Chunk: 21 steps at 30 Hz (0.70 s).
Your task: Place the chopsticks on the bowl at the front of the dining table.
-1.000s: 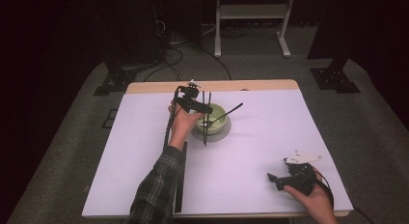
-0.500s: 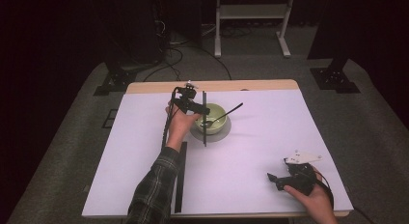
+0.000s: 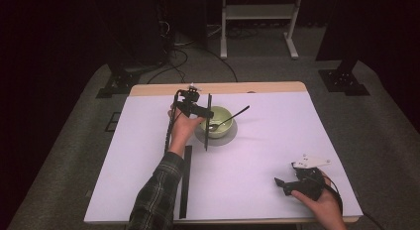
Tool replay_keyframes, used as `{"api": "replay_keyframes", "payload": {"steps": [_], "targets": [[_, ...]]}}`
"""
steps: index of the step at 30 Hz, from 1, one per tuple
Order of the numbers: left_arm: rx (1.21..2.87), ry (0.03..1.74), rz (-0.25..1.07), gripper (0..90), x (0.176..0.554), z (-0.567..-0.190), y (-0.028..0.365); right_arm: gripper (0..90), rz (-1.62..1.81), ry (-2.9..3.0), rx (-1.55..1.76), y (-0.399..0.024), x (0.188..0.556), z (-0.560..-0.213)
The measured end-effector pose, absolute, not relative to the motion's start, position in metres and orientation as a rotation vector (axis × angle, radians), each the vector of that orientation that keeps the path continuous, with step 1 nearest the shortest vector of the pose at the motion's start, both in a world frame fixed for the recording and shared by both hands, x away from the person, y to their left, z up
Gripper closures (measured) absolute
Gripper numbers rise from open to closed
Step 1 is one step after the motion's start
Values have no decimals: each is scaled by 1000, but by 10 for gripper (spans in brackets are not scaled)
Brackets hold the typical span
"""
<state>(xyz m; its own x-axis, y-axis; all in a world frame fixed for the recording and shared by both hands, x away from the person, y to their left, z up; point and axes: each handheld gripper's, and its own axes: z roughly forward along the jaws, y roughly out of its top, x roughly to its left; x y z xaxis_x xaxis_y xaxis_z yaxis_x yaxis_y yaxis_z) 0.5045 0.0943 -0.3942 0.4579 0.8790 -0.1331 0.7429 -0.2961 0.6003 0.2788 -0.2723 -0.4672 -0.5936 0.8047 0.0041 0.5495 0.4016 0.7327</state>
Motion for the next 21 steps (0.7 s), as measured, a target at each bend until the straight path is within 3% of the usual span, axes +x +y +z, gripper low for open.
{"api": "replay_keyframes", "payload": {"steps": [19,21], "targets": [[2109,1225,299,0,459,-361,111,114,1009,2313,1170,-272,279,-467],[2115,1196,315,39,448,-359,114,114,1009,2313,1169,-272,279,-467]]}}
